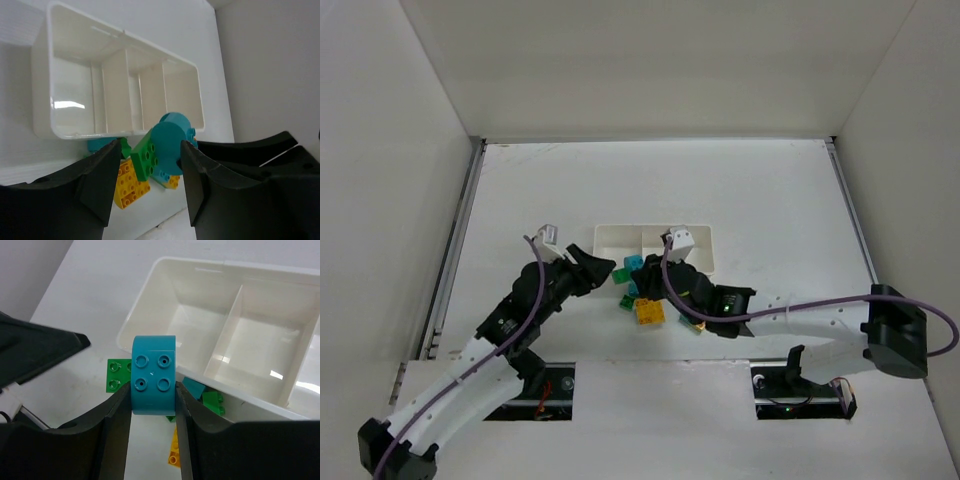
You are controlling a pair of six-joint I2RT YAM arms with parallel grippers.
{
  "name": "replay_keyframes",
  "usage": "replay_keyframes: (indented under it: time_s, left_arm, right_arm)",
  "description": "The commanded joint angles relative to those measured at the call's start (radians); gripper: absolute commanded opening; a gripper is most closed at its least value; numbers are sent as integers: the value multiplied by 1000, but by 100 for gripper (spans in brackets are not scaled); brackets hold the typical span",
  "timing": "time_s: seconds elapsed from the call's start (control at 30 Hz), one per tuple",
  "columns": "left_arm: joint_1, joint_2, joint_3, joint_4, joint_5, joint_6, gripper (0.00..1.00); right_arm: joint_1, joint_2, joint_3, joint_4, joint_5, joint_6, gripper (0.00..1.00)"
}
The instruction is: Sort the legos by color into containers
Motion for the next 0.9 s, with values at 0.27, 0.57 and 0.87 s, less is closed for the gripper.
replay_keyframes:
  time_s: [0.27, 0.57, 0.87]
  left_arm:
    - [-150, 130, 24, 158, -82, 36, 41]
    - [-188, 179, -9, 277, -93, 8, 14]
    - [-214, 195, -14, 291, -147, 27, 7]
  right_arm:
    - [-32, -111, -37, 93, -33, 25, 19]
    - [-40, -135, -72, 115, -51, 43, 19]
    - [-100, -273, -141, 118, -73, 54, 19]
